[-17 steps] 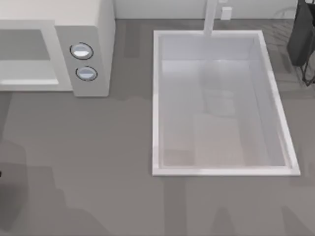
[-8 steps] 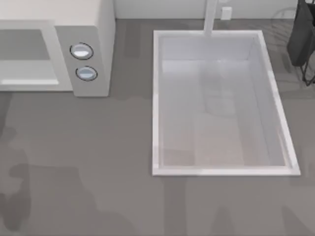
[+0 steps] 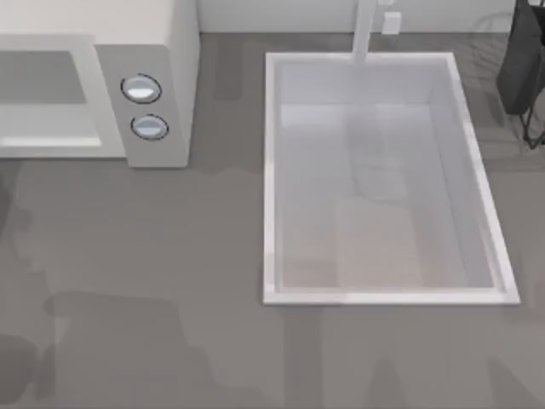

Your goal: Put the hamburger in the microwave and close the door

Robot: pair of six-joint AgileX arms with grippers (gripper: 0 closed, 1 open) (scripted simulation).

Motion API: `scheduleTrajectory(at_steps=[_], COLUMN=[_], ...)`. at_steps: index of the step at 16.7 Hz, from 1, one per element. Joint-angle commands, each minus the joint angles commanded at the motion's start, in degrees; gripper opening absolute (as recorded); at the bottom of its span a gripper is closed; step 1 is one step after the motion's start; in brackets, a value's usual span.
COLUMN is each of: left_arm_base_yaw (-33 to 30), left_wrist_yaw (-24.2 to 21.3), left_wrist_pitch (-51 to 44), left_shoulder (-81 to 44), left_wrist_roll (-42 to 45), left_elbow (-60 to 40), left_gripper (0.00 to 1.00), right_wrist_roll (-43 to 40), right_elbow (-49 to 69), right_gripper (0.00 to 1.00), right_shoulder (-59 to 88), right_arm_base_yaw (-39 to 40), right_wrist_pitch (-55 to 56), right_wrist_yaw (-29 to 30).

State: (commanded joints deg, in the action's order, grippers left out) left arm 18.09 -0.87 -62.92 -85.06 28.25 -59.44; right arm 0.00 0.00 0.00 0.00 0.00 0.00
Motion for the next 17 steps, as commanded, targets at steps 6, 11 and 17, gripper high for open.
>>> scheduleTrajectory(at_steps=[6, 11, 17], left_arm_base_yaw=[-0.6, -2.3, -5.0], left_wrist_yaw=[-1.8, -5.3, -9.1], left_wrist_pitch=[8.0, 30.4, 70.9], left_shoulder=[-3.5, -12.4, -22.9], left_wrist_roll=[-2.5, -7.5, -15.4], left_elbow=[-1.5, -1.4, 3.9], left_gripper=[0.0, 0.0, 0.0], right_wrist_roll=[0.0, 0.0, 0.0], right_elbow=[0.0, 0.0, 0.0], right_gripper=[1.0, 1.0, 1.0], right_shoulder=[0.0, 0.0, 0.0], right_arm_base_yaw=[0.0, 0.0, 0.0], right_wrist_pitch=[0.0, 0.0, 0.0], right_wrist_yaw=[0.0, 0.0, 0.0])
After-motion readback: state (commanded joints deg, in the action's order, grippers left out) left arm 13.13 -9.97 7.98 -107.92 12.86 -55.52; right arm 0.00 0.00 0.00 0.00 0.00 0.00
